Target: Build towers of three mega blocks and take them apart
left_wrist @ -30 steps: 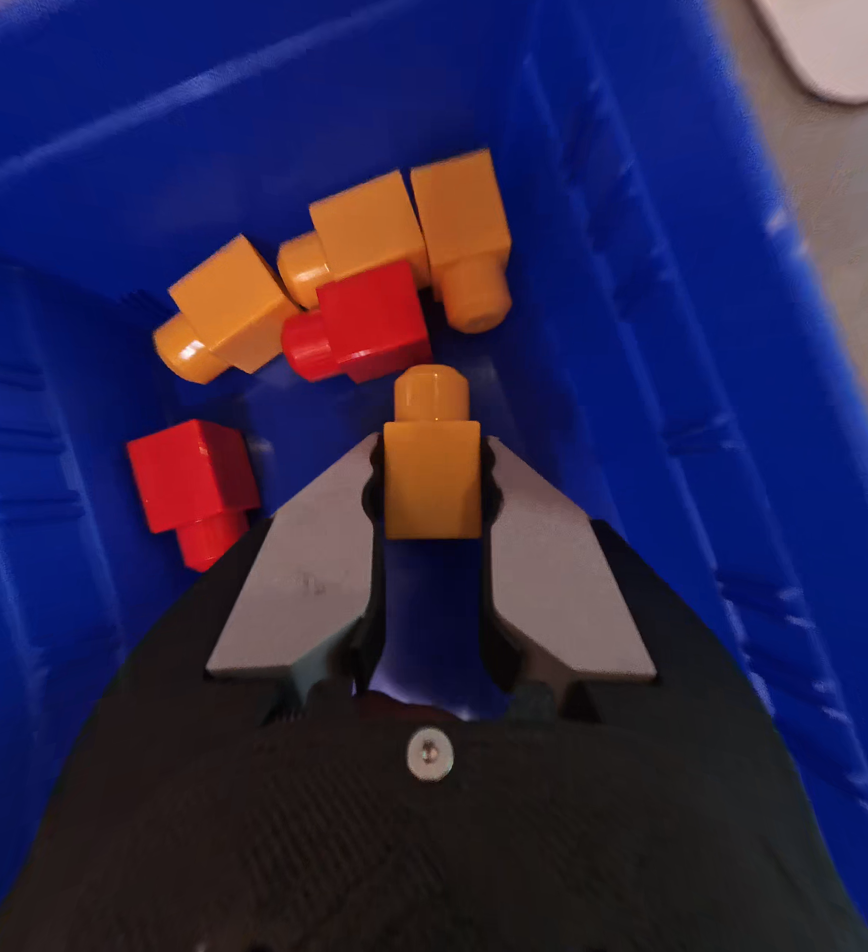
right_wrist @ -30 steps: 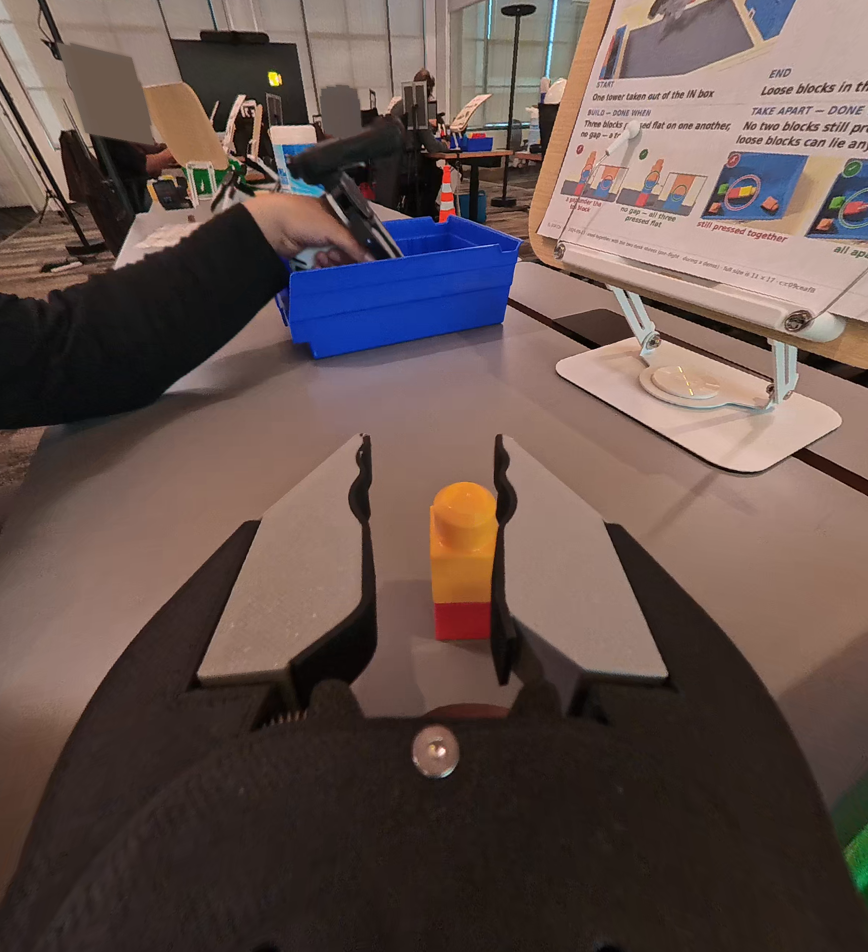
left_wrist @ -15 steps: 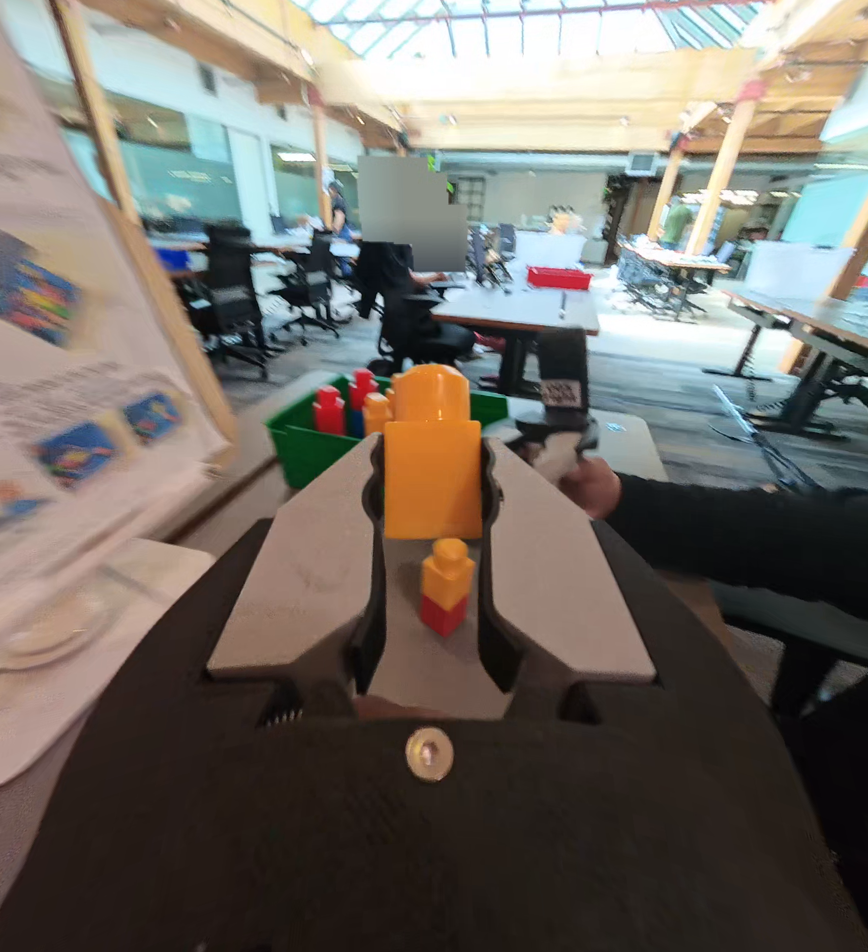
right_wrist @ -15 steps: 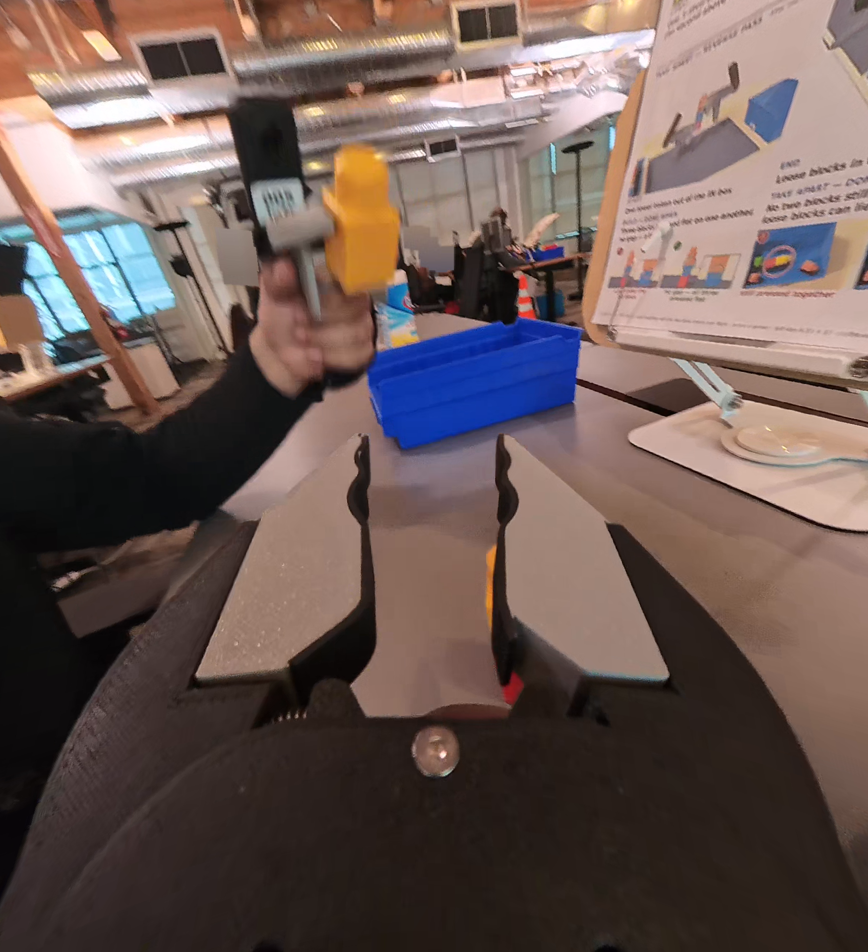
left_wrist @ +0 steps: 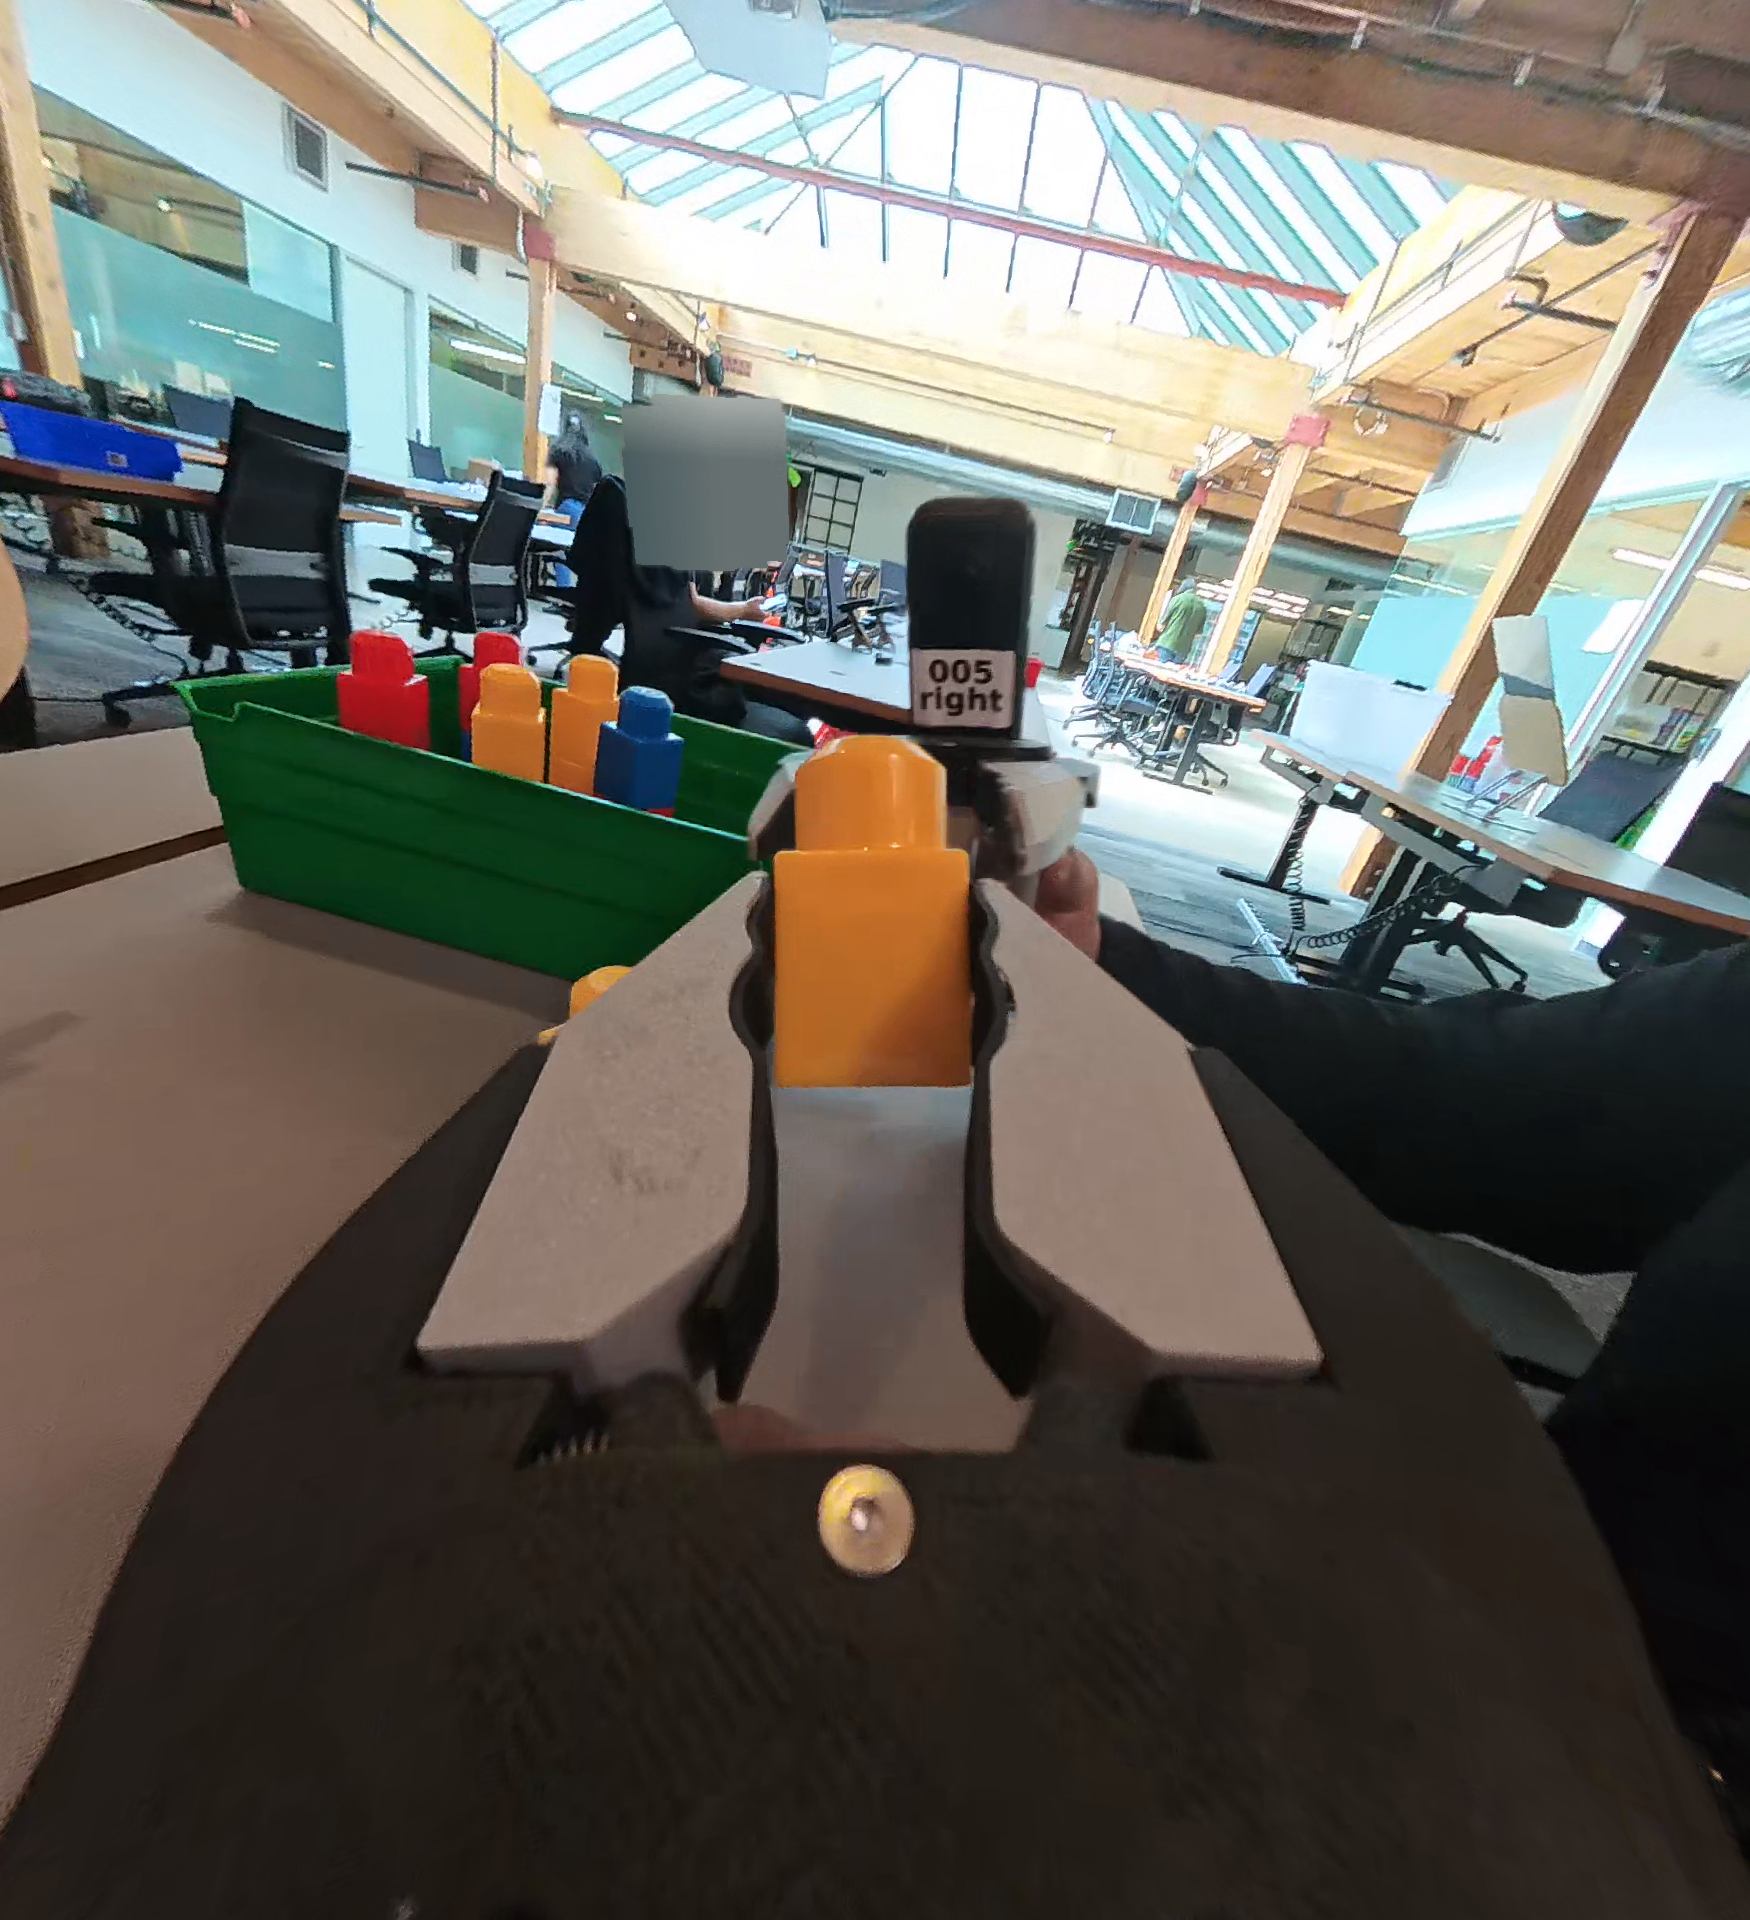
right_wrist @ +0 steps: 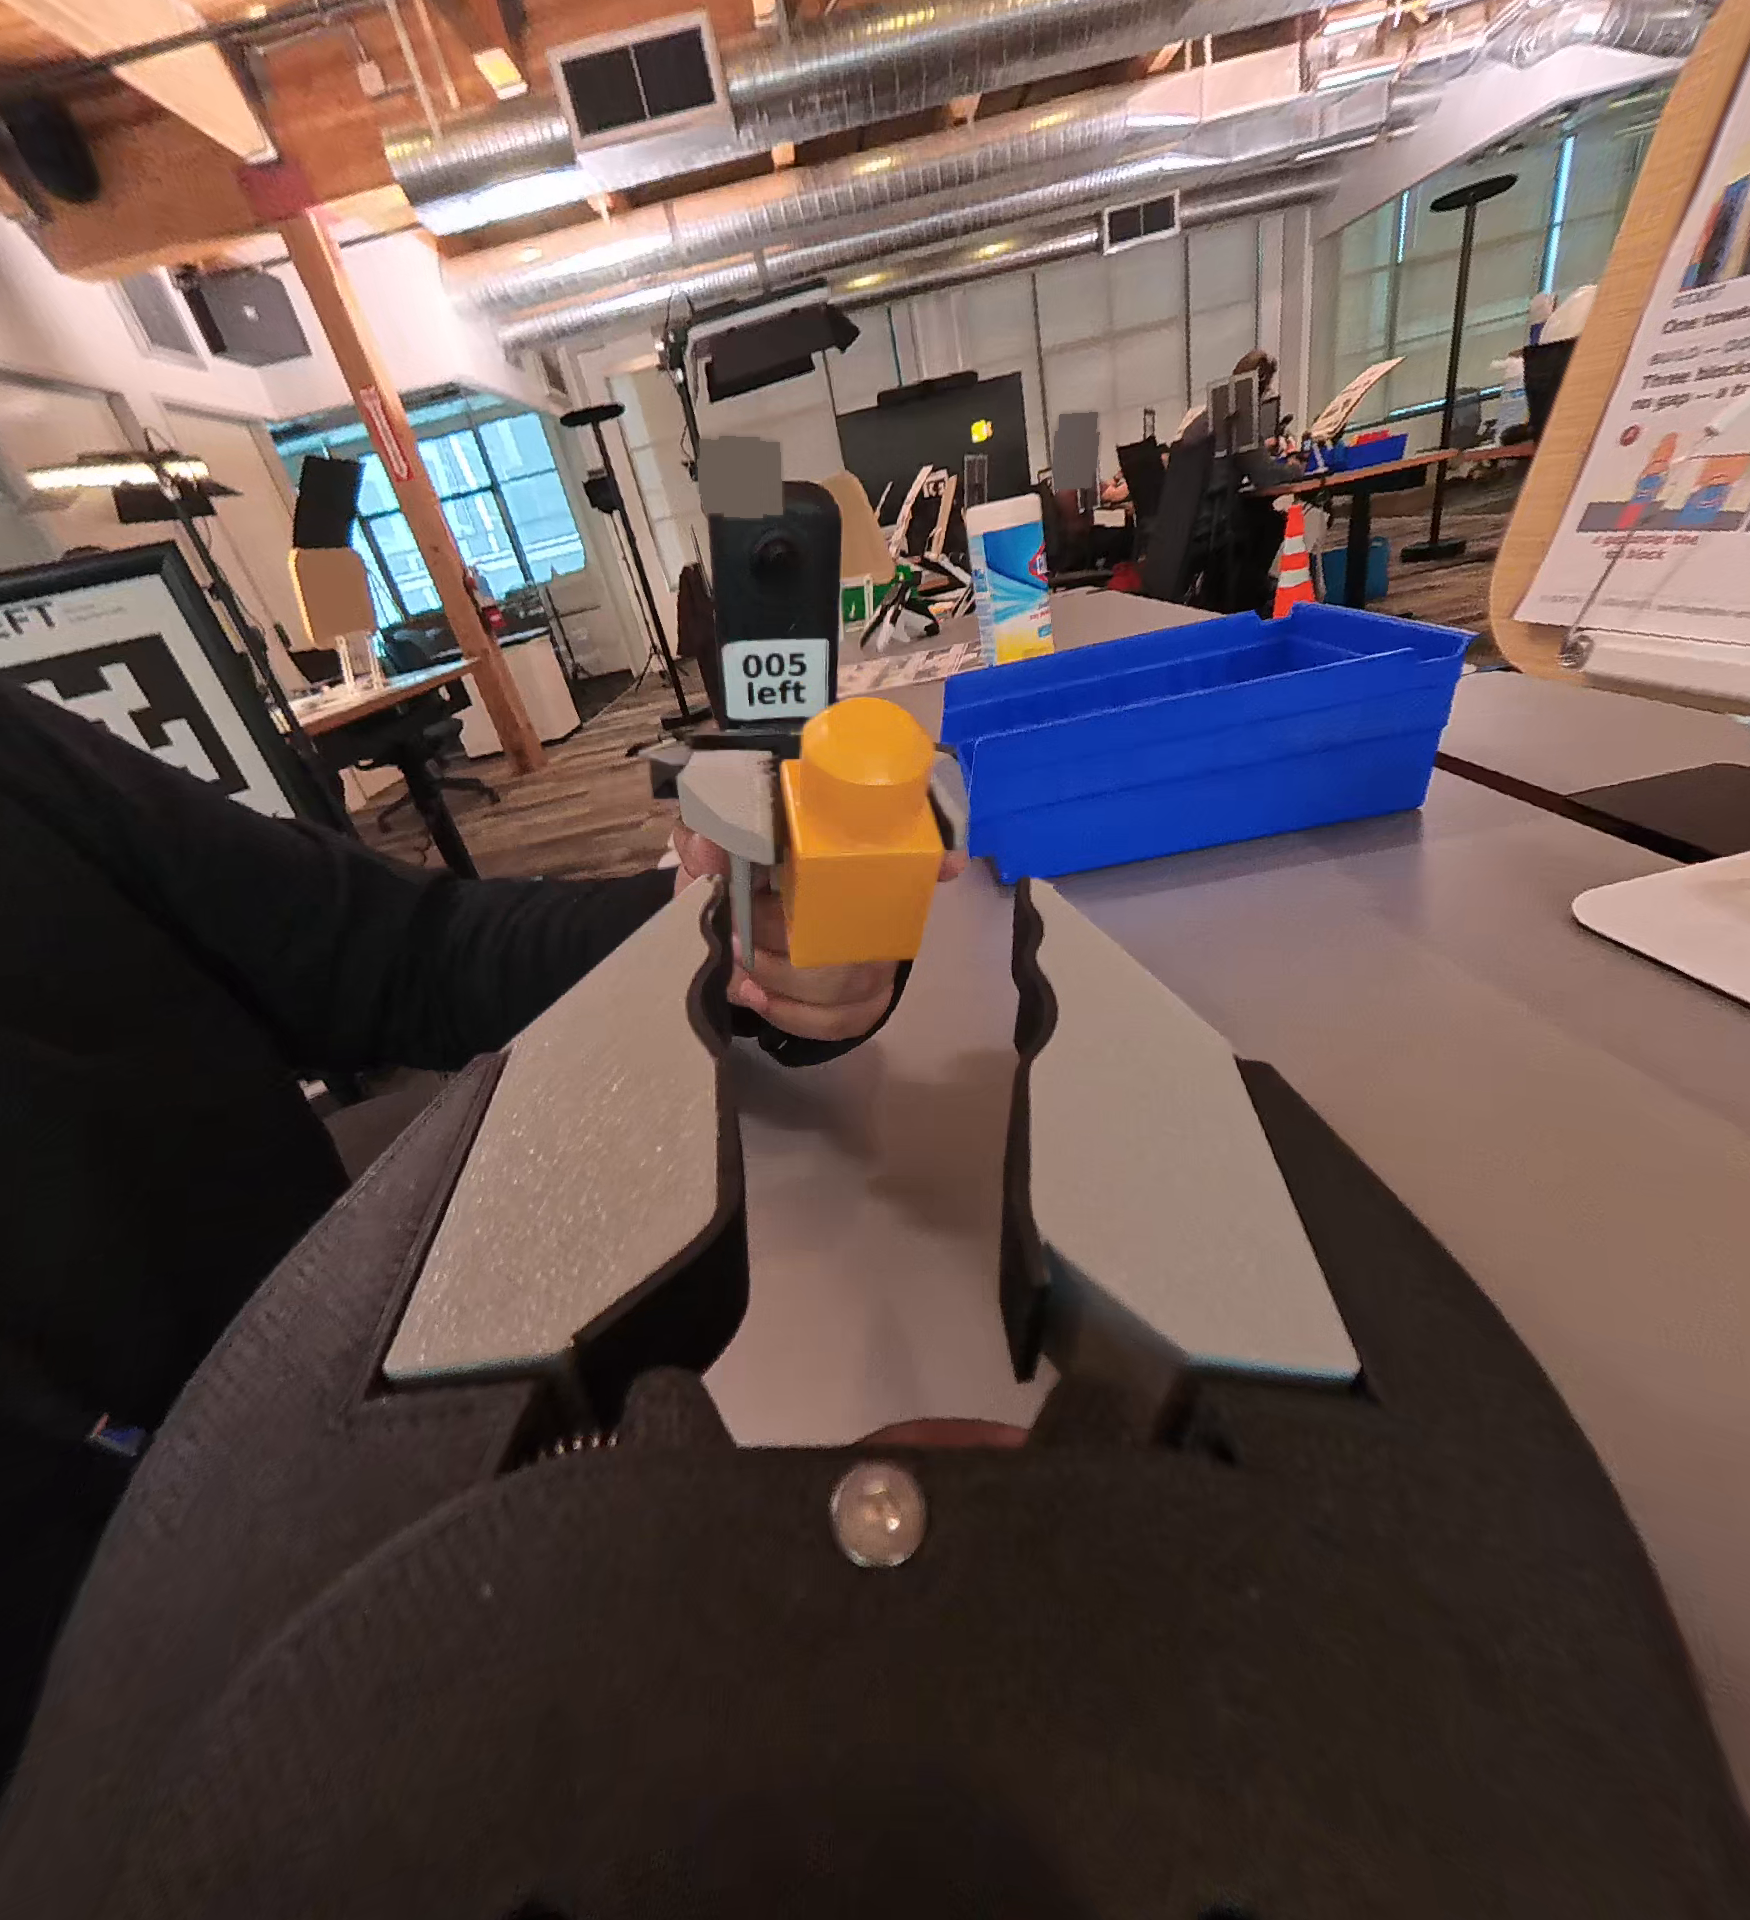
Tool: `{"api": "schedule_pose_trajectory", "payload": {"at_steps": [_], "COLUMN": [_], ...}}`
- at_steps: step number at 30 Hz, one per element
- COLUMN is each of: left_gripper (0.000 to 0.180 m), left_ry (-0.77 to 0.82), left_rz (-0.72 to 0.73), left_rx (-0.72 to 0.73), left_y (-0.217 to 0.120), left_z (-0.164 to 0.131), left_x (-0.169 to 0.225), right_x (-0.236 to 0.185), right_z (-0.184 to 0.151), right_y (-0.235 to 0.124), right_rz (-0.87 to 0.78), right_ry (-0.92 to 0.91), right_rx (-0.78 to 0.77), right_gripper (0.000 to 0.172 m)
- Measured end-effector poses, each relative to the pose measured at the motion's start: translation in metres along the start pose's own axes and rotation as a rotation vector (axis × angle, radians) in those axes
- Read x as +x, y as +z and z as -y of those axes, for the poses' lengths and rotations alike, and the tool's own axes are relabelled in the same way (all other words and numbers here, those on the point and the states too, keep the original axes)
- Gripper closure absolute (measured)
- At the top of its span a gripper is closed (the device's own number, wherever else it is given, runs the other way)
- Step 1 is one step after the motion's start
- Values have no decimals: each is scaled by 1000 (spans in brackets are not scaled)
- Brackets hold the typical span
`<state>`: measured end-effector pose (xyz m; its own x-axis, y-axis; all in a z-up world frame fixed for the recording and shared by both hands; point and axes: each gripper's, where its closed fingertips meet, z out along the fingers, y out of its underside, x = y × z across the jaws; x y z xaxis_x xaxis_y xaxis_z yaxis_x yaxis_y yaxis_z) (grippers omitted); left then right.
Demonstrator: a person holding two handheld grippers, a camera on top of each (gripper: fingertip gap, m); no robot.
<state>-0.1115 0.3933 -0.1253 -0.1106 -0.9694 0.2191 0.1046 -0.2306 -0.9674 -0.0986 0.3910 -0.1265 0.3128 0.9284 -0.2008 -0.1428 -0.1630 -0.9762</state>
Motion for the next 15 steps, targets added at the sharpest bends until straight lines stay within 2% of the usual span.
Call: {"api": "schedule_pose_trajectory", "payload": {"at_steps": [3, 7, 15], "left_gripper": [146, 146, 146], "left_ry": [47, 62, 154], "left_rz": [10, -8, -15], "left_rx": [-11, -32, -115], "left_y": [2, 5, 10], "left_z": [-6, -8, -20], "left_x": [0, 5, 15], "right_x": [-1, -5, -11], "right_z": [-4, -9, -7], "right_y": [4, 7, 9], "right_rz": [-15, 24, 44], "right_ry": [-22, 51, 41], "right_rx": [-28, -54, -39], "right_gripper": [118, 118, 118]}}
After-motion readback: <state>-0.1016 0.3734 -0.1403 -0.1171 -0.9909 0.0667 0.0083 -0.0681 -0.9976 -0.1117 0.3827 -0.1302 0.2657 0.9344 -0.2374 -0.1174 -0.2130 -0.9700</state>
